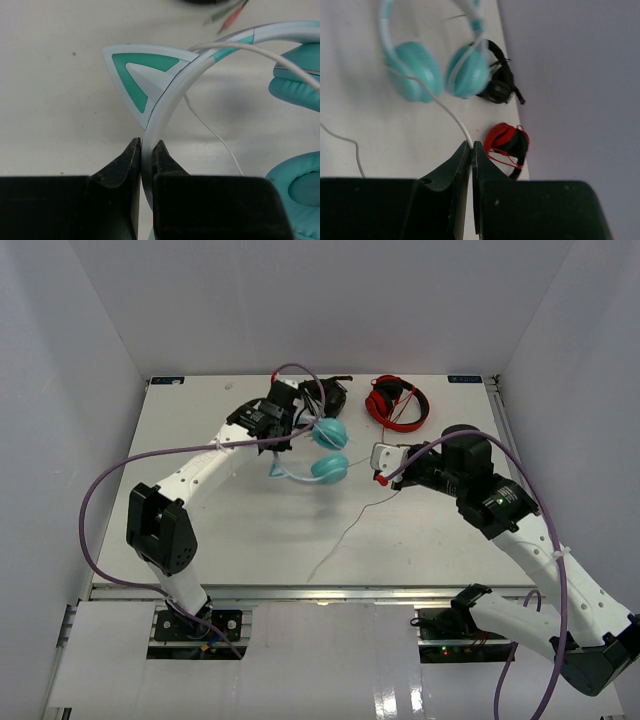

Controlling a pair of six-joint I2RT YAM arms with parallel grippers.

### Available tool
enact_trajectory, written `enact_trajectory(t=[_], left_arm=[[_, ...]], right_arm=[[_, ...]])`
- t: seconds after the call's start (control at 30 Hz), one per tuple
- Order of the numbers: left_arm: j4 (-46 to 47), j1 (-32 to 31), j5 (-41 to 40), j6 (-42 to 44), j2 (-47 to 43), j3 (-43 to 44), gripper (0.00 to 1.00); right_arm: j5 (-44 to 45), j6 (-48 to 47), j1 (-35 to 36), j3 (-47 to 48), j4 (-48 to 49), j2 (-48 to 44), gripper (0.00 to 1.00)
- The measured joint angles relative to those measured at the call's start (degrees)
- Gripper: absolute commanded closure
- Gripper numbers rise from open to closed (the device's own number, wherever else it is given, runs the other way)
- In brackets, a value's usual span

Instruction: Wrap the headphones

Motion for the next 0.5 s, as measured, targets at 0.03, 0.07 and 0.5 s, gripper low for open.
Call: enact_trajectory(t=[0.03,0.07,0.5], left_arm=[[0.08,-0.84,0.21,0.79,0.05,-2.74,1.00],[-0.02,-1.86,0.50,1.15,0.06,-4.89,1.00],[7.57,-13.31,15.60,5.98,-14.28,-18.36,1.00]], right_arm=[[2.12,-0.02,-0.02,0.71,1.26,0.03,0.92],[3.89,-0.03,-0.06,0.89,2.22,0.10,0.92],[4.86,4.67,-7.19,-11.31,12.76,2.70,0.92]])
